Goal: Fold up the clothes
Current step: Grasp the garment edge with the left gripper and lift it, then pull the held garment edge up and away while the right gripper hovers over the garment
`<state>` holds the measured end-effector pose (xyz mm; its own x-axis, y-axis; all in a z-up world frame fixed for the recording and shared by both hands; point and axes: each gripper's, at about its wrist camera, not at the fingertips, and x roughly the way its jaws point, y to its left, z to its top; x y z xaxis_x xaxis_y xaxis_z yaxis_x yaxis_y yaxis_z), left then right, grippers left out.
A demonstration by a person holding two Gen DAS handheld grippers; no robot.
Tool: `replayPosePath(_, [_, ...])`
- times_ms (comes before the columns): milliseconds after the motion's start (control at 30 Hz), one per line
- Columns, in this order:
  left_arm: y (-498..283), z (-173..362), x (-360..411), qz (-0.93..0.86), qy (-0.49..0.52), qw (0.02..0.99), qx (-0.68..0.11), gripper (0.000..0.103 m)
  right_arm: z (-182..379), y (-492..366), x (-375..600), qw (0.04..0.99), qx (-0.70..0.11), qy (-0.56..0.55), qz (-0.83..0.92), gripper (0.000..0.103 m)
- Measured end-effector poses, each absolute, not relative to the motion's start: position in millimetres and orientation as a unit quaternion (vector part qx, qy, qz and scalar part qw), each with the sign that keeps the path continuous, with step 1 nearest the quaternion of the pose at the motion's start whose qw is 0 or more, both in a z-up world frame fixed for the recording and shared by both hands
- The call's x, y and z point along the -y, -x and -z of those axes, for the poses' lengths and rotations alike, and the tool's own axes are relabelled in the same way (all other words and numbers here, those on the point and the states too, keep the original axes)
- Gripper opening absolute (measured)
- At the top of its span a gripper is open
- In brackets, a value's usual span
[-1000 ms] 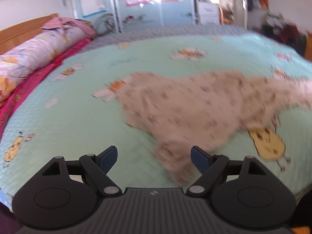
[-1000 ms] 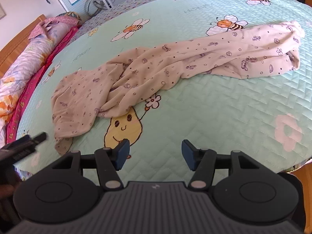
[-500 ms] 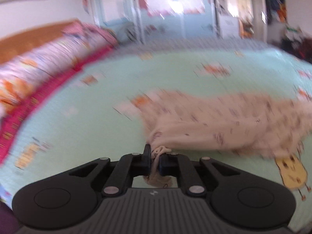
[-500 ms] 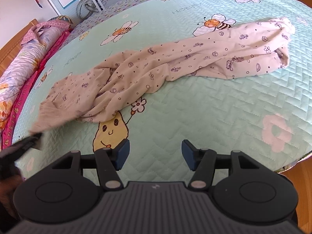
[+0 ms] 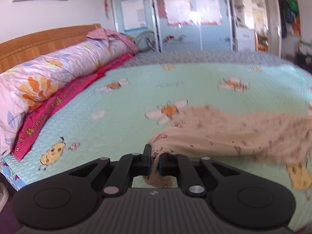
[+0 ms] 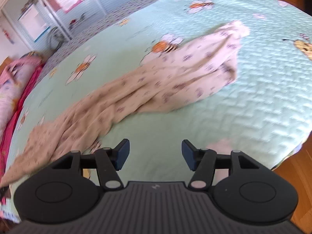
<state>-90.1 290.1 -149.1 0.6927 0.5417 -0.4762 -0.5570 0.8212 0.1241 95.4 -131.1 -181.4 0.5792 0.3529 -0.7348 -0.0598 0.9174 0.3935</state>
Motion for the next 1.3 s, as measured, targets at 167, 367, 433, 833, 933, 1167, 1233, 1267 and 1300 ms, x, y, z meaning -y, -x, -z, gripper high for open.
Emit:
replayPosePath(167, [105, 72, -311, -0.320, 0.052, 0.933, -0.159, 0.008, 171, -102, 115, 0.873, -0.434, -0.158, -0.155, 0.061])
replayPosePath(367, [142, -6, -317, -0.342, 0.045, 0.936, -0.070, 0.008, 171, -99, 60, 0.853, -0.442, -0.157, -0.229, 0.061])
replayPosePath(433, [151, -9, -319, -0.347, 0.053, 0.933, -0.071, 0.008, 172, -98, 42, 0.841, -0.451, -0.161, -0.252, 0.061])
replayPosePath(833, [182, -12, -326, -0.348, 0.072, 0.932, -0.066, 0.008, 177, -88, 51, 0.844, -0.462, -0.160, -0.222, 0.061])
replayPosePath(933, [178, -13, -321, -0.340, 0.071, 0.935, -0.067, 0.008, 185, -100, 87, 0.848, -0.461, -0.198, -0.168, 0.061])
replayPosePath(1167, [168, -17, -320, -0.339, 0.060, 0.936, -0.073, 0.008, 193, -138, 142, 0.853, -0.453, -0.238, -0.100, 0.061])
replayPosePath(1233, [162, -20, -320, -0.339, 0.056, 0.936, -0.076, 0.008, 187, -146, 137, 0.852, -0.452, -0.237, -0.113, 0.061])
replayPosePath(1267, [159, -21, -319, -0.337, 0.054, 0.937, -0.077, 0.008, 183, -148, 129, 0.850, -0.452, -0.237, -0.131, 0.061])
replayPosePath(1300, [157, -23, -317, -0.335, 0.051, 0.938, -0.076, 0.008, 180, -146, 116, 0.846, -0.453, -0.233, -0.156, 0.061])
